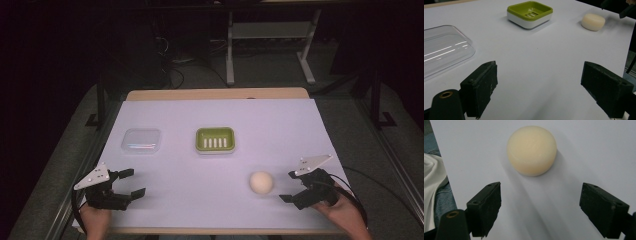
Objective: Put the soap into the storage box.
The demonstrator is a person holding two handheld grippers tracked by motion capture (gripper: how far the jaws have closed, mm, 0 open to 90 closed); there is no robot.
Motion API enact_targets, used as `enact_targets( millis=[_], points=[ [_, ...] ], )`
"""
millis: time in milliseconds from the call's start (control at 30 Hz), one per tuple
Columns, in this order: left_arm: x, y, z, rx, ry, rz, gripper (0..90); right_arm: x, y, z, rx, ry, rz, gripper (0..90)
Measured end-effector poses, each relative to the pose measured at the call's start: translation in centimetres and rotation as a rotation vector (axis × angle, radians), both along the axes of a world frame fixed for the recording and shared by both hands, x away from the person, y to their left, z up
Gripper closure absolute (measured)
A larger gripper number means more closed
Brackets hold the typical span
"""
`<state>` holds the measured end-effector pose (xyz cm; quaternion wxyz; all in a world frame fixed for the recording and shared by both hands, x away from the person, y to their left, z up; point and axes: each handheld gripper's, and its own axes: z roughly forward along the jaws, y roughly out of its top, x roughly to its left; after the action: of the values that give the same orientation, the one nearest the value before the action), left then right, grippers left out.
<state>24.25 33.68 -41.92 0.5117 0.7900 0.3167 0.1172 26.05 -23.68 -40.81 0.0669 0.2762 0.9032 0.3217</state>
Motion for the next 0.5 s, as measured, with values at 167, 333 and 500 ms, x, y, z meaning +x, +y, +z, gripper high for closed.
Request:
enact_targets(
  millis=[167, 333, 500],
  points=[
    [0.0, 0.0, 0.0, -0.003, 0.0, 0.002, 13.1, 0.4, 0.5, -0.1, -0.01, 0.009, 0.005, 16.7],
    [0.0, 0.0, 0.0, -0.005, 0.0, 0.003, 13.1, 0.9, 1.2, -0.2, -0.013, 0.014, 0.024, 16.7],
    [0.0, 0.0, 0.1, 0.0, -0.003, -0.001, 13.1, 1.7, 2.3, 0.0, -0.019, 0.018, 0.038, 16.4]
  ],
)
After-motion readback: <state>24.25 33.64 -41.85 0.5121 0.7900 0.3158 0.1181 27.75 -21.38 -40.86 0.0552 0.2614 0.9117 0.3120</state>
